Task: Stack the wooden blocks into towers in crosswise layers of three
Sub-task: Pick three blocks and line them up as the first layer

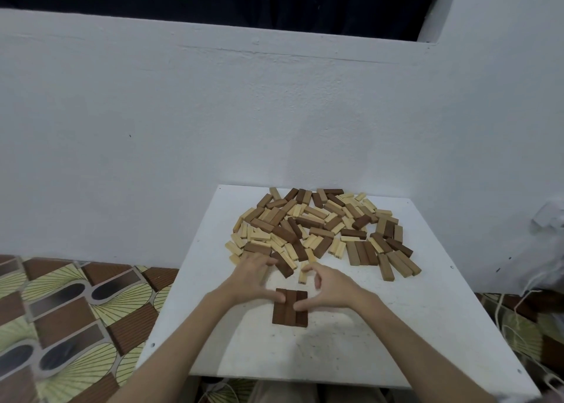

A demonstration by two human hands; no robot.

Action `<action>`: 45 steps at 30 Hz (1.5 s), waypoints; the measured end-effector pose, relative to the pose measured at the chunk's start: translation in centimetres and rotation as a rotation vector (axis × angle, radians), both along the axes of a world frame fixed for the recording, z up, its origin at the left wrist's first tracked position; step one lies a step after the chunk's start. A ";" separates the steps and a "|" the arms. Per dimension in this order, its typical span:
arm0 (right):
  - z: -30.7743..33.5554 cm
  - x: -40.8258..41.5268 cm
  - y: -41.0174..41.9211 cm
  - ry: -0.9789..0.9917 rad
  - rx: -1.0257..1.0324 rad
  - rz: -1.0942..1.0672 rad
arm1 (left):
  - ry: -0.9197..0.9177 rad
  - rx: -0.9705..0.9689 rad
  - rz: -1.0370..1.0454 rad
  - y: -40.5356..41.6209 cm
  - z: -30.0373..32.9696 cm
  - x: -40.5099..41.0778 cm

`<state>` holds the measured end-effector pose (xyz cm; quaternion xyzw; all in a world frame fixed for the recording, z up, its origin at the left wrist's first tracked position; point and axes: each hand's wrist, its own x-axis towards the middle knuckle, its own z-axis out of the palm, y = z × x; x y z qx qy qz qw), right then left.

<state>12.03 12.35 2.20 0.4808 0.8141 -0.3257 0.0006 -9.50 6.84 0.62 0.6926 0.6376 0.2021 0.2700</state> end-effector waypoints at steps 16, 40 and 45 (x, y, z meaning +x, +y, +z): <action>-2.0 -6.0 0.8 0.091 0.337 -0.191 | 0.334 0.173 0.224 3.8 -2.6 -2.5; -1.1 -4.2 4.1 0.694 -0.401 -0.744 | 0.122 0.233 0.236 5.7 -2.0 -3.7; -0.9 -3.1 4.4 0.935 -0.612 -0.858 | 0.338 0.139 0.146 6.6 -2.3 -2.8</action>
